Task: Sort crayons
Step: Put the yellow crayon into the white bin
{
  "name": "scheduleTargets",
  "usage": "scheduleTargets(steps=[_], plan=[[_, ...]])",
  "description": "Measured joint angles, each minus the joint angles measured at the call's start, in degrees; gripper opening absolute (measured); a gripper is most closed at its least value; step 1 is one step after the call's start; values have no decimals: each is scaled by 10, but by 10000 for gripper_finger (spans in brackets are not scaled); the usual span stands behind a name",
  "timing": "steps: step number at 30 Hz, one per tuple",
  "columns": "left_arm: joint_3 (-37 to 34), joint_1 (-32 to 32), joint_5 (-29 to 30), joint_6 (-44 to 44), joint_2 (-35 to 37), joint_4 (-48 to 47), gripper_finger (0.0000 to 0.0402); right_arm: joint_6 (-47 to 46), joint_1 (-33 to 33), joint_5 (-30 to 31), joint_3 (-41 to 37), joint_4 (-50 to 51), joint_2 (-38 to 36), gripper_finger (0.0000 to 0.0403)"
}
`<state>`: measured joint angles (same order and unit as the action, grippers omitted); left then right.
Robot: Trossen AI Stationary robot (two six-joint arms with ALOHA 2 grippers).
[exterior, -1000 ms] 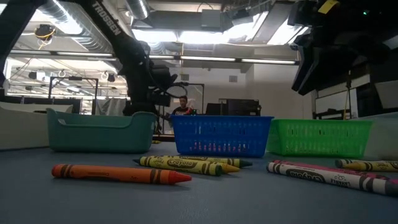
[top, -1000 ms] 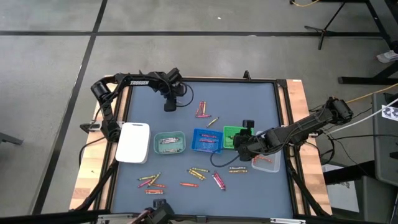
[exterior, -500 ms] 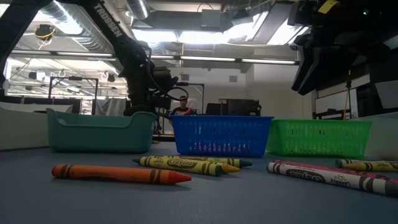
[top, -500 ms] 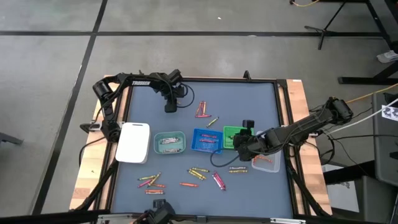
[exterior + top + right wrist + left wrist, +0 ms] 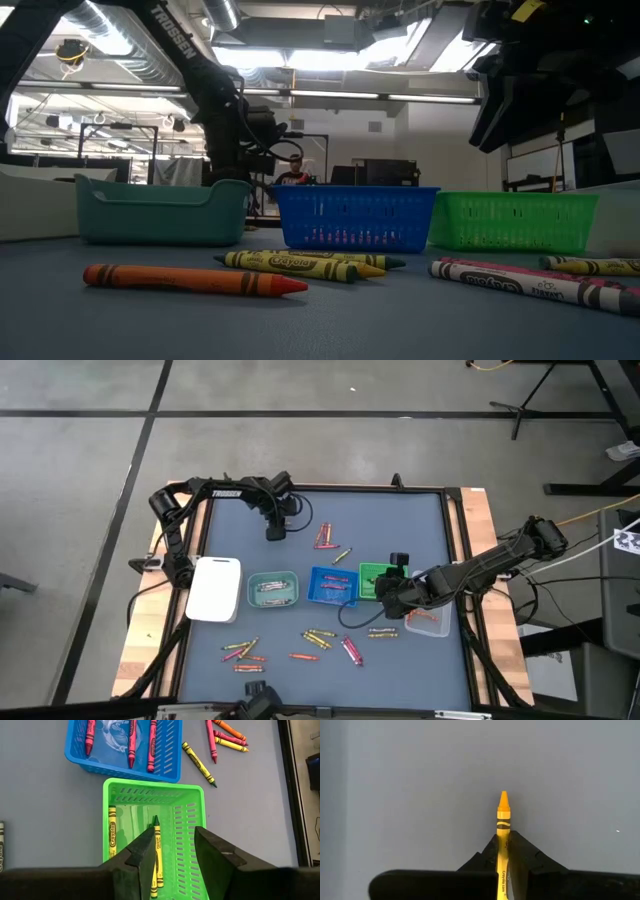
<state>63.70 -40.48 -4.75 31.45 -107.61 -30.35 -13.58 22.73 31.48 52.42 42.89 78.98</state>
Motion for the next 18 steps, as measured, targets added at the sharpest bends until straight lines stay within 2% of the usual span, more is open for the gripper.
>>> scheduleTargets(steps=[7, 13, 18], plan=[[-2, 25, 20, -23, 17, 2, 4, 0, 0, 0, 0, 0, 0, 136], [-2, 55, 43, -70, 66, -5, 4, 0, 0, 0, 0, 0, 0, 136], [-2, 88, 41, -163, 129, -20, 5, 0, 0, 0, 0, -3, 0, 136]])
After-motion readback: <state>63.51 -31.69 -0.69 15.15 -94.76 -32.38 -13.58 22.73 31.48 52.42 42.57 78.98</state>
